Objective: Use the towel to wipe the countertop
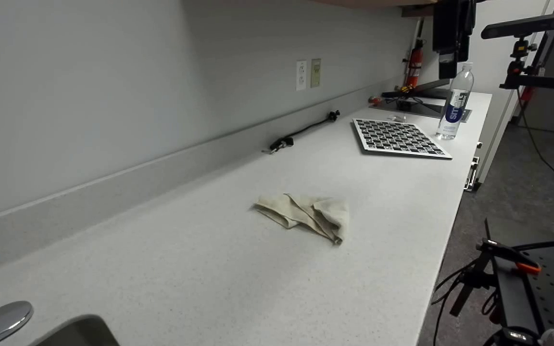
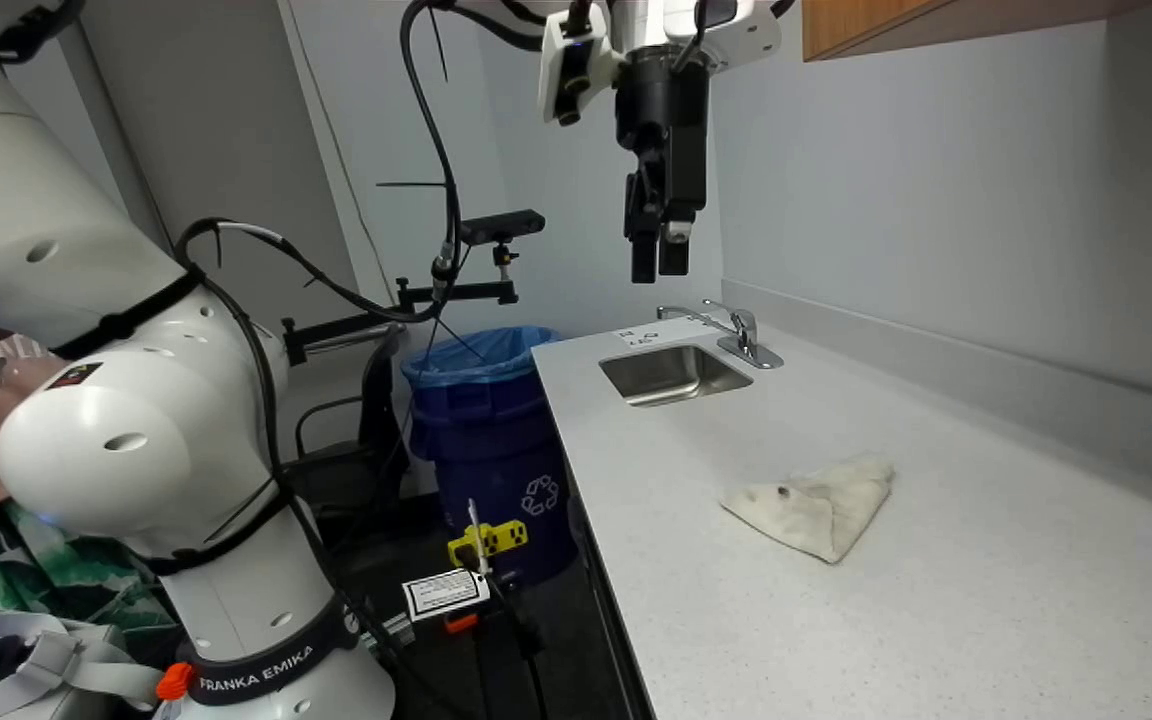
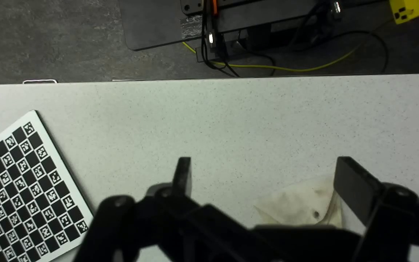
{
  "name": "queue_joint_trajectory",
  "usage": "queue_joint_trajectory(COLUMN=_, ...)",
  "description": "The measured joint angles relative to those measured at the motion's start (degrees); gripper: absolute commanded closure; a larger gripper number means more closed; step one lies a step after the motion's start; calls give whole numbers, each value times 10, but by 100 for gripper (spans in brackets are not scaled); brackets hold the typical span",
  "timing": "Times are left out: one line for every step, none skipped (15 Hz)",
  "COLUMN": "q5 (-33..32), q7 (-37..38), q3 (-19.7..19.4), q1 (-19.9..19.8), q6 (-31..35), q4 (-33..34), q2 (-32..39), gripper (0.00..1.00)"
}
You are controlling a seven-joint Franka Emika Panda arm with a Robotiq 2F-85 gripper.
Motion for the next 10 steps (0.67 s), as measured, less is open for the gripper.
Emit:
queue_joint_trajectory(q5=0, q7=0, q3=0, q1=0, q6=0, q4=0, q2=0, gripper=0)
queue_joint_trajectory(q5=0, q7=0, q3=0, q1=0, q6=0, q4=0, q2=0, gripper=0)
queue_joint_trajectory(q5=0, q7=0, q3=0, q1=0, q6=0, q4=0, q2=0, gripper=0)
queue_joint_trajectory(q5=0, q7=0, q3=0, q1=0, q6=0, q4=0, q2=0, gripper=0)
queue_joint_trajectory(q5=0, q7=0, q3=-1, q1=1, q6=0, q4=0, q2=0, gripper=0)
queue_joint_trajectory(q5=0, q7=0, q3=-2, q1=1, q6=0, q4=0, q2=1, gripper=0)
queue_joint_trajectory(q5=0, q7=0, q3=-2, q1=2, q6=0, q4=0, q2=1, gripper=0)
queue_joint_trajectory(q5=0, q7=0, q3=-3, q1=2, q6=0, q4=-1, q2=2, gripper=0)
queue_joint_trajectory(q5=0, q7=-1, q3=-4, q1=3, q6=0, q4=-2, q2=2, gripper=0)
queue_joint_trajectory(q5=0, q7=-1, q3=-4, q1=3, q6=1, q4=-4, q2=3, gripper=0)
